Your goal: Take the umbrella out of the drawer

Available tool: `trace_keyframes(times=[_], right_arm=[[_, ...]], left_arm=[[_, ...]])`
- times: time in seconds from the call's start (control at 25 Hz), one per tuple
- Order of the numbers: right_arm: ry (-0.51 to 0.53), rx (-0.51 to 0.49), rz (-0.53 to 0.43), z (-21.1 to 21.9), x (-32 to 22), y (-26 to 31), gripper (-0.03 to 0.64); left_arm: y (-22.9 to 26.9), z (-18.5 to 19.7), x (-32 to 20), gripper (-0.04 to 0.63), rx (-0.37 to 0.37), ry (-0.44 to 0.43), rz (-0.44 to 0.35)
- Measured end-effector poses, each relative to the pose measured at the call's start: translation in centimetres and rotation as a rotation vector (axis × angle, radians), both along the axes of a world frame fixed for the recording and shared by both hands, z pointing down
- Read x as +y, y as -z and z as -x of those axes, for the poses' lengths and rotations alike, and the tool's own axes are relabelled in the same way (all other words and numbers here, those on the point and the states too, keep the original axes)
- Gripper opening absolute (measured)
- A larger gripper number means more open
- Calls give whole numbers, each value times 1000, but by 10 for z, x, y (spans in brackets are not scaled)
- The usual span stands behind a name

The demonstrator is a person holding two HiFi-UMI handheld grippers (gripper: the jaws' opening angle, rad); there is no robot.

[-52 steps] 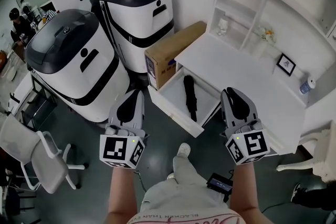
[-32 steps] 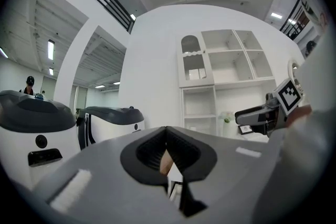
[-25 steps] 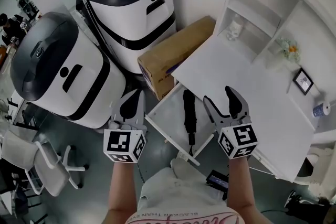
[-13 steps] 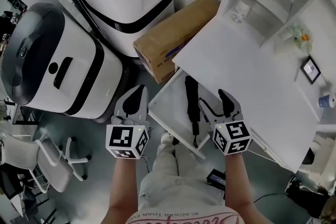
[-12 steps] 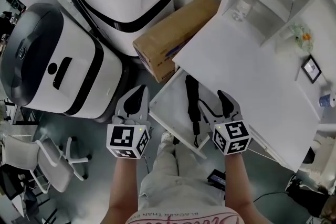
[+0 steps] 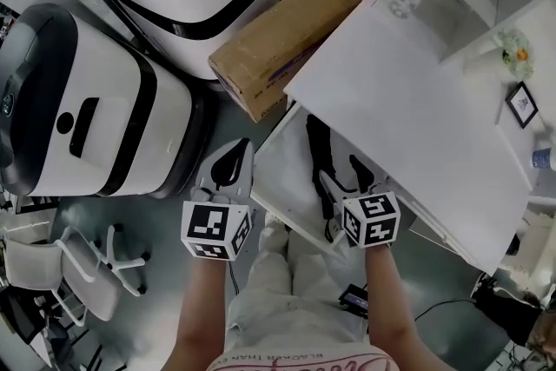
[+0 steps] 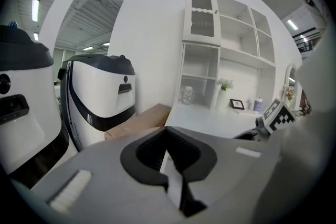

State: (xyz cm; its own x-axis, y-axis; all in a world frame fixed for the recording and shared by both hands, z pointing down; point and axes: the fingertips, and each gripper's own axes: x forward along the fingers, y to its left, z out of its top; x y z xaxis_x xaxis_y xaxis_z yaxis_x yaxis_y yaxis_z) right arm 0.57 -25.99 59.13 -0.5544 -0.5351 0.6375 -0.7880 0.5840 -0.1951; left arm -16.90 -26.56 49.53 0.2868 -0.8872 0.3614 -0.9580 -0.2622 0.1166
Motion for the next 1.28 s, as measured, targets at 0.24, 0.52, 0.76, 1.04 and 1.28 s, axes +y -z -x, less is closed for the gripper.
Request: trace_keyframes(times=[0.24, 0.52, 0.76, 1.04, 1.28], right_arm=[[-30, 74, 118, 0, 0, -52, 295], [-54, 134, 239, 5, -4, -105, 295], [-98, 219, 292, 4, -10, -148, 295], [-86, 390, 320, 1, -17, -189, 295], [-61, 462, 360, 5, -22, -215, 295]], left_arm=[[-14, 3, -4, 9, 24, -7, 36], [-20, 9, -11, 9, 26, -21, 46], [-27, 13, -15, 9, 28, -24, 47], [-40, 16, -11, 9, 29, -29, 65], [-48, 24, -6, 9, 60, -8, 78]])
